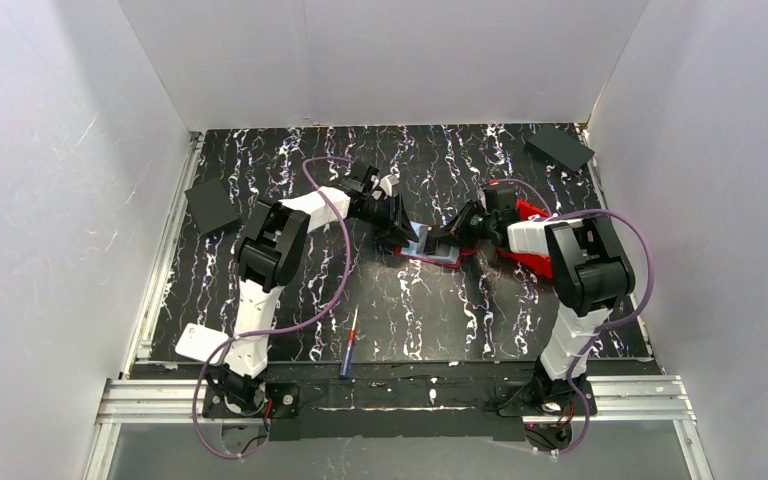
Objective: Put the credit cards into the card holder
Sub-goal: Insert the credit card into the card holder.
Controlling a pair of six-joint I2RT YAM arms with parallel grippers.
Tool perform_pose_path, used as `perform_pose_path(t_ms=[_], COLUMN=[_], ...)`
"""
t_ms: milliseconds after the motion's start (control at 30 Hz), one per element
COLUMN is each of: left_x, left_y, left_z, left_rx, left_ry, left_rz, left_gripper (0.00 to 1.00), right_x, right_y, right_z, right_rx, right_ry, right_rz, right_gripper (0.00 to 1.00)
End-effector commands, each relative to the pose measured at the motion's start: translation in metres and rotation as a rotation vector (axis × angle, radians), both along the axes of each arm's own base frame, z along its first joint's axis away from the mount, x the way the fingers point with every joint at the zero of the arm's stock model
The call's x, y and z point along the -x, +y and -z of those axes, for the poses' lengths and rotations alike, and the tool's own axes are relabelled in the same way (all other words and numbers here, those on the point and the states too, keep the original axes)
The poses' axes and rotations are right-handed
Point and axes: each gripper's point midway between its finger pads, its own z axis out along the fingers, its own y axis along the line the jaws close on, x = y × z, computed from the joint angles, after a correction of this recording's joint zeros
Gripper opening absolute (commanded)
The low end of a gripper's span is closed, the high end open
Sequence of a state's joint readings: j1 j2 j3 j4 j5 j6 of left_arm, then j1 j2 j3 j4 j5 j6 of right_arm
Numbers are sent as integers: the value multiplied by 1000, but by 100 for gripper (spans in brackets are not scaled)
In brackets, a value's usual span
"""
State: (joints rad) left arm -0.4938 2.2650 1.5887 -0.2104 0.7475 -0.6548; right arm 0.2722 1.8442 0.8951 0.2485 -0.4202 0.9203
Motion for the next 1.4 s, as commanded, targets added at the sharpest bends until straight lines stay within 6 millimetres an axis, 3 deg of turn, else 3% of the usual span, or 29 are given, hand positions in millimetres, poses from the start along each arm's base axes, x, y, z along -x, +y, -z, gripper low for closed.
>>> perform_pose_path(t_ms=[0, 200, 433, 567, 733, 933, 1033, 1167, 1367], left_x=[9, 0, -11, -15, -13, -1, 0, 2, 8], left_y=[9, 9, 11, 14, 5, -8, -7, -9, -18], left_z=[11, -20, -41, -37, -26, -20, -19, -21, -25], left_rx=[-60, -21, 3, -8, 26, 25, 24, 27, 39], left_ry=[32, -16, -58, -56, 1, 13, 14, 7, 6], left_rz=[11, 8, -27, -46, -43, -13, -17, -10, 7], left_gripper=[38, 41, 40, 38, 34, 32, 32, 31, 31], right_x=[-1, 12, 19, 15, 17, 15, 12, 7, 8], right_y=[-8, -28, -49, -52, -50, -42, -50, -68, -74], right_z=[30, 31, 12, -1, 2, 11, 8, -16, -41], right_rx=[98, 260, 435, 458, 456, 418, 481, 597, 627], right_ry=[8, 41, 33, 13, 22, 15, 21, -21, -63], right_rz=[-33, -115, -205, -218, -222, -232, -240, -249, -267], right_gripper=[1, 30, 45, 46, 44, 31, 35, 45, 51])
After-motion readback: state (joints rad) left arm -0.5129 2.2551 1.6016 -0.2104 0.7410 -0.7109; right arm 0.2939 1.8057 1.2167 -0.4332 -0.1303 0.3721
